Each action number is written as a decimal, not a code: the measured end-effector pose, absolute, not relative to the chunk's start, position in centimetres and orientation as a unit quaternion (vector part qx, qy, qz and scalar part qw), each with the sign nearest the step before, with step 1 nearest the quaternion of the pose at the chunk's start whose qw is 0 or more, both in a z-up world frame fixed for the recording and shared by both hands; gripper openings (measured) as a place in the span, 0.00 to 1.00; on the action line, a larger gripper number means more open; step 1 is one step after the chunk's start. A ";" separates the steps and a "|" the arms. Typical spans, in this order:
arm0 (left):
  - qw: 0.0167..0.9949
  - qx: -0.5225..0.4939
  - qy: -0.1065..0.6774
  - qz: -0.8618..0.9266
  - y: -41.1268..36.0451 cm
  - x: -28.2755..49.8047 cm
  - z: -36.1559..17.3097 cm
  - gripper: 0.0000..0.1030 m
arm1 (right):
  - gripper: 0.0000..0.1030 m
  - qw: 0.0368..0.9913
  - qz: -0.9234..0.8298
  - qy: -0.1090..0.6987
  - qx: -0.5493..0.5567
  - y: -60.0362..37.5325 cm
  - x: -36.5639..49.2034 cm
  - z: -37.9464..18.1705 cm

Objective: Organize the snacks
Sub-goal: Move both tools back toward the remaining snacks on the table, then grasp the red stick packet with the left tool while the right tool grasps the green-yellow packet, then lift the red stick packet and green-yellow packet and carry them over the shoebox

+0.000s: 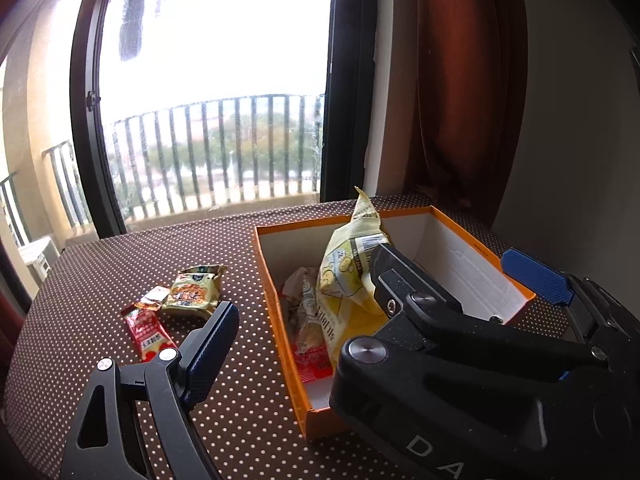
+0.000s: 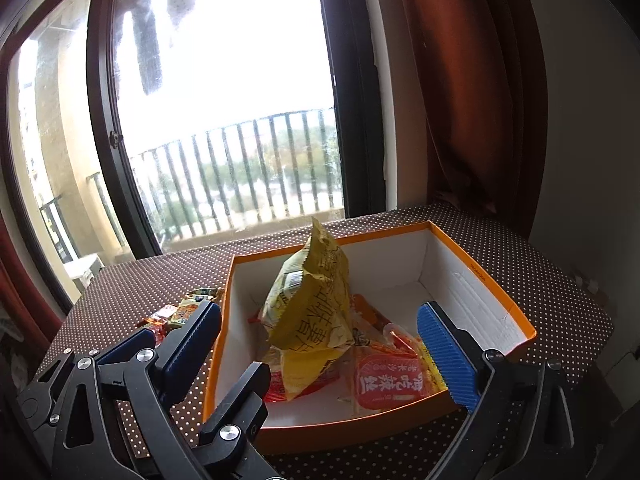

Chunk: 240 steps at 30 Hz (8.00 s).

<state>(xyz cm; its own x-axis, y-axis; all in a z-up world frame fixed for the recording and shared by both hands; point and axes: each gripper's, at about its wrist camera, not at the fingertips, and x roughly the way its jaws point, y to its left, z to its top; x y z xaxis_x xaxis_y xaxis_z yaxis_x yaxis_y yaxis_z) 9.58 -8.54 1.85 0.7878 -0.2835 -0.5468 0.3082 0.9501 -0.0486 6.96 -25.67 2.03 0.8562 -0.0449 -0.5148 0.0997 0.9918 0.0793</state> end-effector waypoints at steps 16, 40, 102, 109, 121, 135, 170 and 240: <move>0.959 0.013 0.265 -0.097 -1.6 8.7 2.4 0.85 | 0.97 0.966 0.018 0.257 0.035 -18.5 7.4 2.5; 0.948 -0.013 0.319 0.007 5.9 15.4 -2.7 0.88 | 0.97 0.951 0.082 0.298 0.024 -11.4 13.7 -2.0; 0.903 -0.022 0.423 0.069 7.8 27.0 -13.4 0.46 | 0.77 0.895 0.070 0.440 0.026 -10.9 26.4 -12.5; 0.904 -0.012 0.423 0.067 7.3 25.1 -13.3 0.42 | 0.76 0.894 0.081 0.439 0.018 -11.0 24.7 -12.4; 0.910 -0.013 0.410 0.054 7.0 20.2 -12.5 0.35 | 0.76 0.890 0.094 0.445 0.023 -12.9 19.3 -12.1; 0.922 -0.025 0.382 0.049 6.6 15.3 -10.2 0.35 | 0.72 0.902 0.114 0.415 0.021 -14.4 14.1 -8.8; 0.910 -0.021 0.410 0.059 8.6 16.1 -13.5 0.35 | 0.93 0.879 0.119 0.462 0.005 -12.1 14.9 -12.7; 0.956 -0.003 0.294 -0.011 1.5 11.2 0.0 0.35 | 0.82 0.938 0.113 0.327 0.019 -19.4 9.9 -0.2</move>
<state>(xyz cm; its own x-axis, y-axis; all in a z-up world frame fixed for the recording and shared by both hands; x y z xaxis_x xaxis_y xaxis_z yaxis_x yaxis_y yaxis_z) 11.21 1.52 0.00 0.8272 -0.0227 -0.5614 0.0191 0.9997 -0.0123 9.92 -19.36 -0.17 0.7605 0.2249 -0.6092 -0.2007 0.9736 0.1090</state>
